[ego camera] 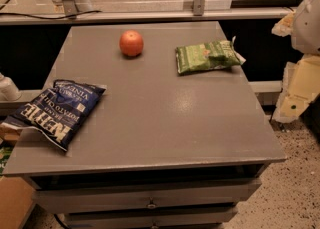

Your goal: Move blue chip bag near green jalapeno chip bag

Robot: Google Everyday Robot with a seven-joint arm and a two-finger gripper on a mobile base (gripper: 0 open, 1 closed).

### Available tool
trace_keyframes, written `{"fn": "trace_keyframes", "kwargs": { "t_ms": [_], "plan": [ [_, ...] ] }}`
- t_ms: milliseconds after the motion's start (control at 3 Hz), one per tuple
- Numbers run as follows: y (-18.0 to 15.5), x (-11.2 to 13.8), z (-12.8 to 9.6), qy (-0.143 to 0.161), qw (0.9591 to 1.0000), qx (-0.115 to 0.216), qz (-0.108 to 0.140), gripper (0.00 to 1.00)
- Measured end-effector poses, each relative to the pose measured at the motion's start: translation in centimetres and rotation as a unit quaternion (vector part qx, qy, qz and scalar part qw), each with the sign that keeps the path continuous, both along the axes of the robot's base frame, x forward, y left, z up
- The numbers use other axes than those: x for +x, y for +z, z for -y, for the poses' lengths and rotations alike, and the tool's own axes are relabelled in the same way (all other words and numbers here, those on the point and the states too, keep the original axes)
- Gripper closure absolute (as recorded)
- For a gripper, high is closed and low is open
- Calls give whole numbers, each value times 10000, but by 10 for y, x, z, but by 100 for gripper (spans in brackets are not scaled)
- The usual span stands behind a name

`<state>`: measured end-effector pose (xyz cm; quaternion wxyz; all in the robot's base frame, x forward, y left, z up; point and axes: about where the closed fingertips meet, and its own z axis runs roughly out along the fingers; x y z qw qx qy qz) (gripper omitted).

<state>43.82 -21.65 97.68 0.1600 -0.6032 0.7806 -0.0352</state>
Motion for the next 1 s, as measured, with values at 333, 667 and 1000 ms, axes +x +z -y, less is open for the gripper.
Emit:
{"fn": "trace_keyframes", "kwargs": {
  "t_ms": [333,667,1000],
  "plan": [
    [0,0,0,0,10000,0,1,0],
    [6,3,-19,440,9989,65,150,0],
    [13,8,-67,1338,9901,139,398,0]
  ]
}}
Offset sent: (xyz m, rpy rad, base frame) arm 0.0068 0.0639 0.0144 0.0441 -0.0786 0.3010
